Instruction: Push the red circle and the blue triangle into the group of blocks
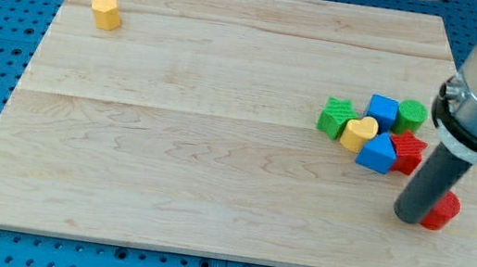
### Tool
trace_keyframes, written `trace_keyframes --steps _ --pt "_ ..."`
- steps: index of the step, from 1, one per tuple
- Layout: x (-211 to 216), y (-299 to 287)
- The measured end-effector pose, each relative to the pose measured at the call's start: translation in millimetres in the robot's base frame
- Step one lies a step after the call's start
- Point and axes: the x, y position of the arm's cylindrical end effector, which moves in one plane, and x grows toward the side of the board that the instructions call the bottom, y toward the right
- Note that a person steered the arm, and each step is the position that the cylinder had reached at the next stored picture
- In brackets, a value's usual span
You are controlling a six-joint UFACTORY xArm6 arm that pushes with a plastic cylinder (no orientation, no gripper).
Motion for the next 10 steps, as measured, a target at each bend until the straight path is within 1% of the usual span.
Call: trace_keyframes --steps 1,2,3,4,5,6,7,8,9,10 --pt "19 14" --pt "3 68" --pt "-38 31" --pt "-23 55" --pt "22 -13" --pt "34 -70" --pt "-17 -99" --pt "-27 -89" --pt "9 -80" --pt "-2 -60"
